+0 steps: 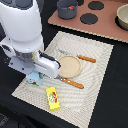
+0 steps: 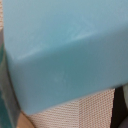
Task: Interact with the objects in diverse but meaningful ways.
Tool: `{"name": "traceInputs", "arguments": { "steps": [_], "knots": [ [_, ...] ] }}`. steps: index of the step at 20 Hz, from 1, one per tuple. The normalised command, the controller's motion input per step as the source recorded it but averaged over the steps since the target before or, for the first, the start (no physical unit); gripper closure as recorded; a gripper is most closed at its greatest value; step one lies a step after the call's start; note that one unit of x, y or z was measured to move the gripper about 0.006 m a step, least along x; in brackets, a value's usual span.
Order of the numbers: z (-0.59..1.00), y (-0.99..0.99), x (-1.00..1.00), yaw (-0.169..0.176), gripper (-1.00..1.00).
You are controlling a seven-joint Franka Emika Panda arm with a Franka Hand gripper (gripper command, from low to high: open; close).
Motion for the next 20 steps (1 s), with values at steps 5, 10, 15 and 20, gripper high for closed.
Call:
{"name": "traceInputs", "arguments": {
  "steps": [5,10,15,20],
  "knots": [
    [1.00,0.31,-0.11,0.049,1.00],
    [1.00,0.61,-0.27,0.095,1.00],
    [0.83,0.75,-0.22,0.117,1.00],
    [0.06,0.62,-0.43,0.143,1.00]
  ]
}}
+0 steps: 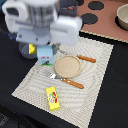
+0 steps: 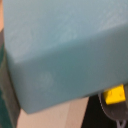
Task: Interact with the objects in diverse but meaningful ways.
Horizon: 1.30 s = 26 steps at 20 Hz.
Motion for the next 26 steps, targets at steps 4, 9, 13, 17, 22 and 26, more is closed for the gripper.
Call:
{"name": "traceInputs", "arguments": {
  "steps": [4,9,13,17,22,26],
  "knots": [
    [-0.28,0.52,-0.55,0.146,1.00],
    [-0.38,0.53,-0.50,0.138,1.00],
    [-0.47,0.52,-0.53,0.144,1.00],
    [-0.45,0.60,-0.43,0.132,1.00],
    [-0.44,0.57,-0.36,0.119,1.00],
    [-0.40,0.48,-0.27,0.103,1.00]
  ]
}}
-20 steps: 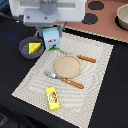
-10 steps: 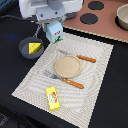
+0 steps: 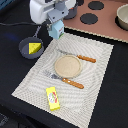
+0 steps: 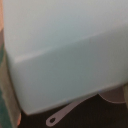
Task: Interact with the objects in diverse but meaningful ways.
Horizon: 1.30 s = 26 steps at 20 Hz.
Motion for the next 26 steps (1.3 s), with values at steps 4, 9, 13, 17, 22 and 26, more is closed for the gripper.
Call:
{"name": "traceInputs", "arguments": {
  "steps": [4,9,13,17,22,26],
  "knots": [
    [-0.20,0.37,-0.11,0.061,-1.00],
    [0.01,0.18,-0.01,0.003,-1.00],
    [0.58,0.20,0.06,0.004,-1.00],
    [1.00,0.21,0.05,0.000,-1.00],
    [0.98,0.11,0.04,-0.010,-1.00],
    [0.40,0.06,0.01,-0.014,-1.00]
  ]
}}
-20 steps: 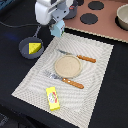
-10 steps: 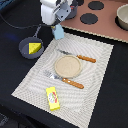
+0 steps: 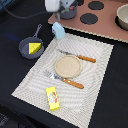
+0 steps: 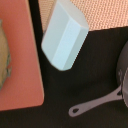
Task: Interact with the objects in diverse but meaningful ways.
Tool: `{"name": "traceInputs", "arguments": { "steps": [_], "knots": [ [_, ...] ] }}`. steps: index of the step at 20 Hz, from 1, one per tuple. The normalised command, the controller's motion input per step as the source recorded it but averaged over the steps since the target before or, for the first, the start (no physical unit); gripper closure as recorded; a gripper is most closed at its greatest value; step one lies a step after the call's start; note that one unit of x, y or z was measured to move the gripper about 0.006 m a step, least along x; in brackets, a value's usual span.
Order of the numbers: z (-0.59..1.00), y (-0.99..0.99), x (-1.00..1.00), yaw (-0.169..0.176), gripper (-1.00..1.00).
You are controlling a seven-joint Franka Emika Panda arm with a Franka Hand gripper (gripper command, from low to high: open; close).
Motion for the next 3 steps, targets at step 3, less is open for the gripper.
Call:
{"name": "traceInputs", "arguments": {
  "steps": [3],
  "knots": [
    [0.00,0.24,-0.14,0.013,-1.00]
  ]
}}
